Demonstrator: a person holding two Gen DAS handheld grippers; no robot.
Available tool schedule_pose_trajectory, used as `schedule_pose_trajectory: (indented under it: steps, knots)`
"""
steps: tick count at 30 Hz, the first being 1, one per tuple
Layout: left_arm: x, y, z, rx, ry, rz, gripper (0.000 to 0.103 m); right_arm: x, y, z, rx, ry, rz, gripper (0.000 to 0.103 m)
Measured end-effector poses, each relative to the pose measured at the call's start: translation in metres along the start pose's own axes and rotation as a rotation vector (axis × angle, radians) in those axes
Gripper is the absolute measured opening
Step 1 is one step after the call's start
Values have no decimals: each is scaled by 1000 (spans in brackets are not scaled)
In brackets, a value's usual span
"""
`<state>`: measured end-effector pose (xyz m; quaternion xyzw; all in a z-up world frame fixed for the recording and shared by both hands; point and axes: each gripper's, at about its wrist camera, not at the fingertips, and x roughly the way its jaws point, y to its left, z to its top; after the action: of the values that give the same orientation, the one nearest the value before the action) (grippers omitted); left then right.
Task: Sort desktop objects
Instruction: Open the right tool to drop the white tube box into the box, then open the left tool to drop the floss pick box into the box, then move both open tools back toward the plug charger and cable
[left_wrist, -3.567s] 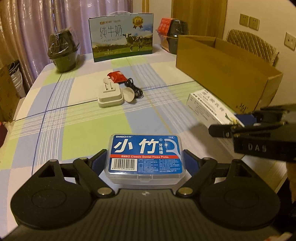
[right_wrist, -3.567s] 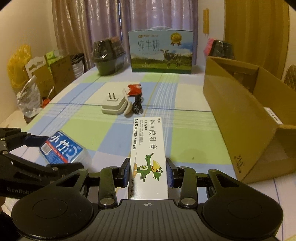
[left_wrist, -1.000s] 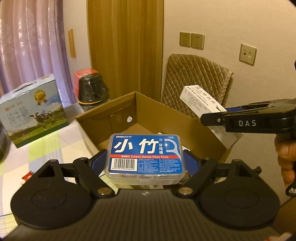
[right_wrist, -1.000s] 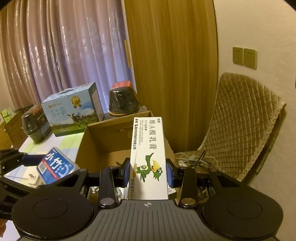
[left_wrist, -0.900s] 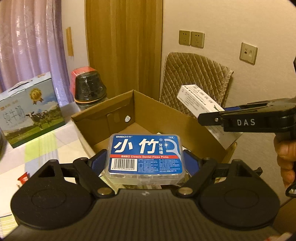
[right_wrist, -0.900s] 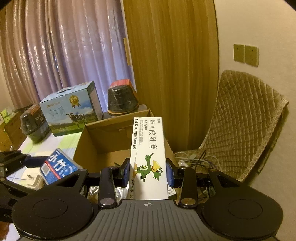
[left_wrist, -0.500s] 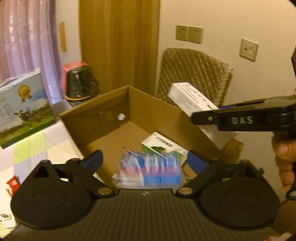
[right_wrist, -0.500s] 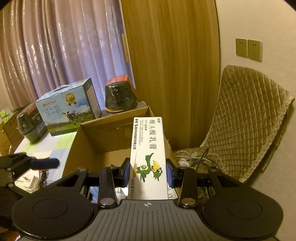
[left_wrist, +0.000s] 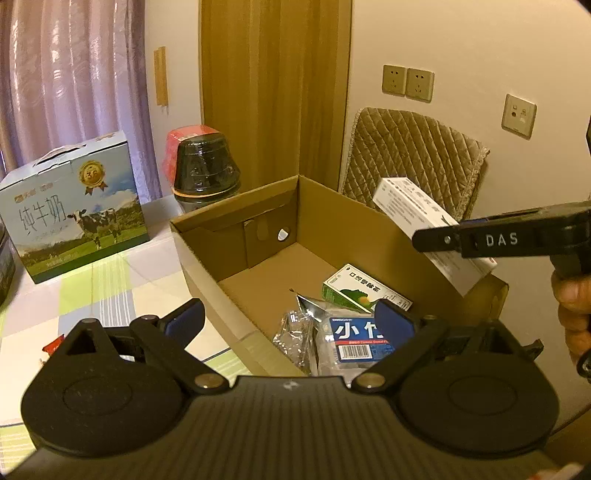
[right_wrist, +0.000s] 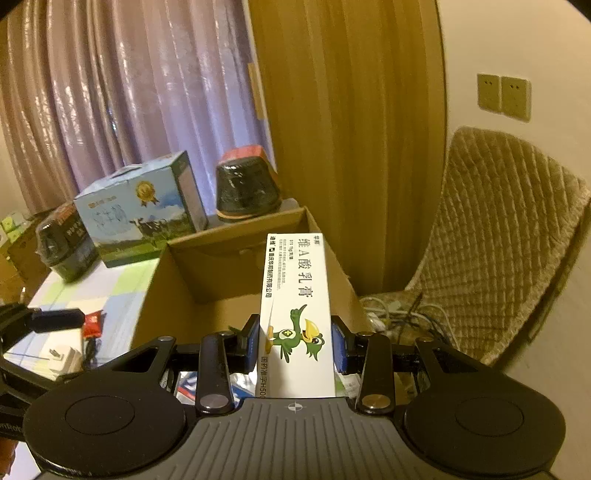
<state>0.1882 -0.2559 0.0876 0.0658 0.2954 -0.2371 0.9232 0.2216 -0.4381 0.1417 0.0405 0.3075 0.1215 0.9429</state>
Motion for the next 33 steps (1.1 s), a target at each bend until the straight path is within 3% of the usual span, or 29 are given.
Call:
schedule_pose_trajectory:
  steps: [1, 4, 5, 17, 33]
  knots:
    - [-1, 1, -1, -5, -1, 3, 96, 1, 3, 2, -15, -3, 7, 36]
    - [-4, 5, -3, -9, -1, 13, 96, 3, 10, 5, -58, 1, -9, 52]
    - [-5, 7, -3, -11, 0, 13, 96, 1, 10, 5, -58, -7, -13, 53]
    - [-35, 22, -15, -42, -2, 37, 96, -28, 20, 4, -33, -16, -26, 54]
    - [-129, 63, -49, -81, -22, 136, 96, -76, 100, 6, -84, -70, 77, 62]
